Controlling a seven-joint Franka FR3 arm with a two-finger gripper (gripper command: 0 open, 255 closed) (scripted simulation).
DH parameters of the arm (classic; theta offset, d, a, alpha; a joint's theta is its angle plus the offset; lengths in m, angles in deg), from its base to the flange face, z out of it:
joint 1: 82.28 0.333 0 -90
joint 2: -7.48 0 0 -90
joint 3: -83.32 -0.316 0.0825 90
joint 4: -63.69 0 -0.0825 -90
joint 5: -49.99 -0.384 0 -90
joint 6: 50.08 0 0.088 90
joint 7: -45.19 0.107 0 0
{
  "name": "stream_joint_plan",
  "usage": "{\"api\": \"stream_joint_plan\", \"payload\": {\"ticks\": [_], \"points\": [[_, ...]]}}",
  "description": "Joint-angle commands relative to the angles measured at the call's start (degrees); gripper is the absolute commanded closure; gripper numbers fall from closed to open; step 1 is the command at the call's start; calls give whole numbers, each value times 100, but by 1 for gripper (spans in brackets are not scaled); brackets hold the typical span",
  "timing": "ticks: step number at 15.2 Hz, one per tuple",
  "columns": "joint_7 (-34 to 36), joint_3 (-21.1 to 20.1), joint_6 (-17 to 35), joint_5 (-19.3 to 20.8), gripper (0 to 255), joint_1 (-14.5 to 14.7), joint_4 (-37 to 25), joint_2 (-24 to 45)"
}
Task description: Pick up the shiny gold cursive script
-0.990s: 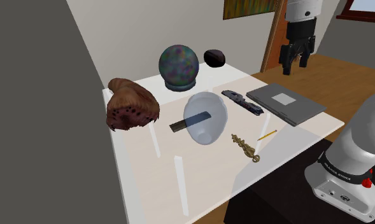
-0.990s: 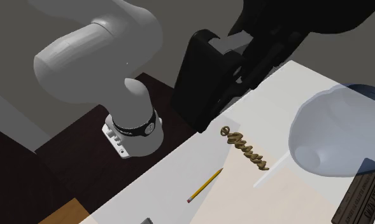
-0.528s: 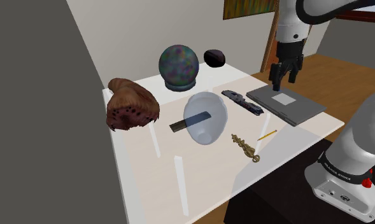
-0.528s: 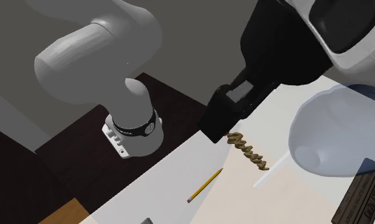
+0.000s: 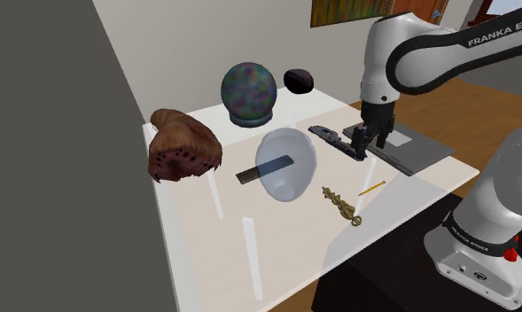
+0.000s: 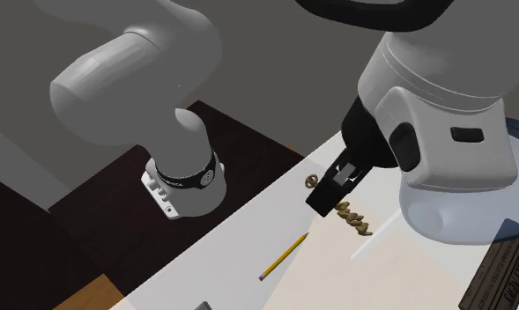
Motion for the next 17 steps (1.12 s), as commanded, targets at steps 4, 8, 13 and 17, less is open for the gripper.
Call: {"api": "stream_joint_plan", "payload": {"ticks": [4, 8, 13, 17], "points": [[159, -293, 1351, -307, 0, 293, 391, 732], [273, -537, 2523, -531, 0, 514, 514, 1614], [346, -706, 3522, -643, 0, 635, 518, 2499], [331, -724, 3983, -646, 0, 629, 546, 2932]]}}
